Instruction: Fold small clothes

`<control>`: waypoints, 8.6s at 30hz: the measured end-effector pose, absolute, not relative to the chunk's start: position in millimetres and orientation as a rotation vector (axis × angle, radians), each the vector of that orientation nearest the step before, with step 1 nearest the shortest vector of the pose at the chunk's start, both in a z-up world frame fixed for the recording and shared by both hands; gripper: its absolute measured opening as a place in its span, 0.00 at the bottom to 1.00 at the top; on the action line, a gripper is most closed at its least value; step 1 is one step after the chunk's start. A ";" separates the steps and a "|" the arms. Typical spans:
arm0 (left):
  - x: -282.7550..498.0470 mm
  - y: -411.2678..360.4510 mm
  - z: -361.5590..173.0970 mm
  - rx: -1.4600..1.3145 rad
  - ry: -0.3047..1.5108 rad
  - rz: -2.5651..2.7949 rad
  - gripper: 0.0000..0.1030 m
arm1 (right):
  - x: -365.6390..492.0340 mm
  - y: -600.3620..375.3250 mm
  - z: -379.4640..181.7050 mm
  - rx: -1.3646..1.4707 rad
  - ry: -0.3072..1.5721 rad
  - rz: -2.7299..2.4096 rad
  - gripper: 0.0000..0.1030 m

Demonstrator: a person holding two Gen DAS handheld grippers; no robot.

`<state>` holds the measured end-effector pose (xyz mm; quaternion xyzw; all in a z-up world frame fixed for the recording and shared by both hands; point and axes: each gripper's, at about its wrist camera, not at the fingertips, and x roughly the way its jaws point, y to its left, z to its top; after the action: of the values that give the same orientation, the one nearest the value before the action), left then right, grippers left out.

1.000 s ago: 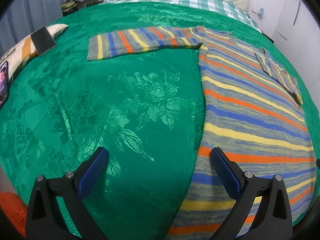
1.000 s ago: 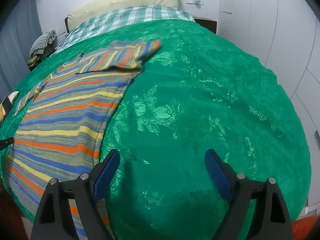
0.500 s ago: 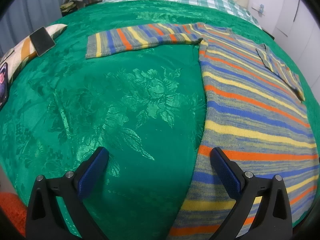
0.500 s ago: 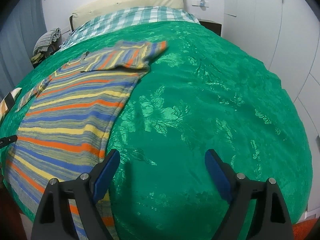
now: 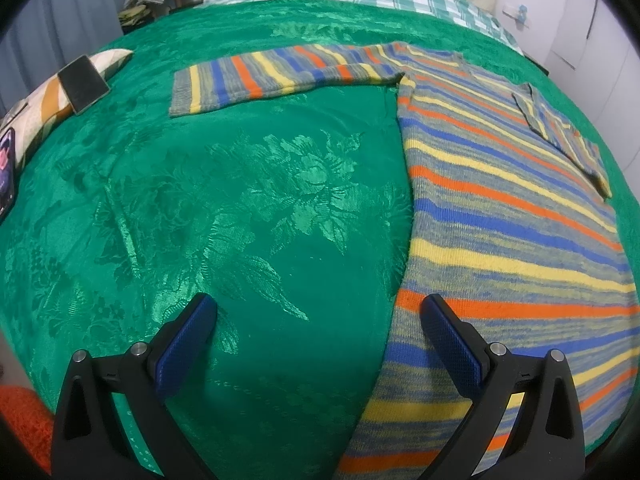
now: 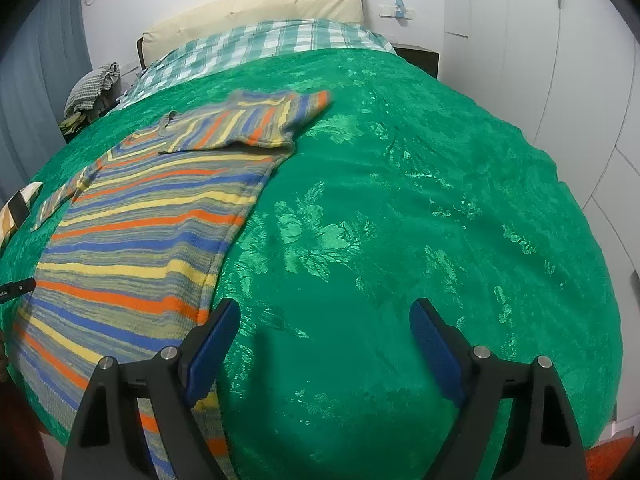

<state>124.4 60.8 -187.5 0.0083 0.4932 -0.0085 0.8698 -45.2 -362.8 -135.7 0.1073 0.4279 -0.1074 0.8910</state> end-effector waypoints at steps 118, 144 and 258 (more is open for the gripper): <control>284.6 4.7 -162.7 0.108 0.956 -0.022 0.79 | -32.0 -378.5 -146.9 0.339 0.902 -0.177 0.84; 84.7 38.6 -86.0 -0.115 0.899 -0.167 0.96 | -60.6 -324.9 -28.3 0.020 0.901 -0.481 0.85; 175.6 25.8 -163.1 0.006 0.955 -0.234 0.88 | 415.8 -137.6 -159.3 0.405 1.223 0.445 0.54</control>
<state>175.6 25.8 -163.1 0.0028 0.4584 -0.1122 0.8816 415.8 -137.6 -159.3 0.1873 0.5652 0.2058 0.7766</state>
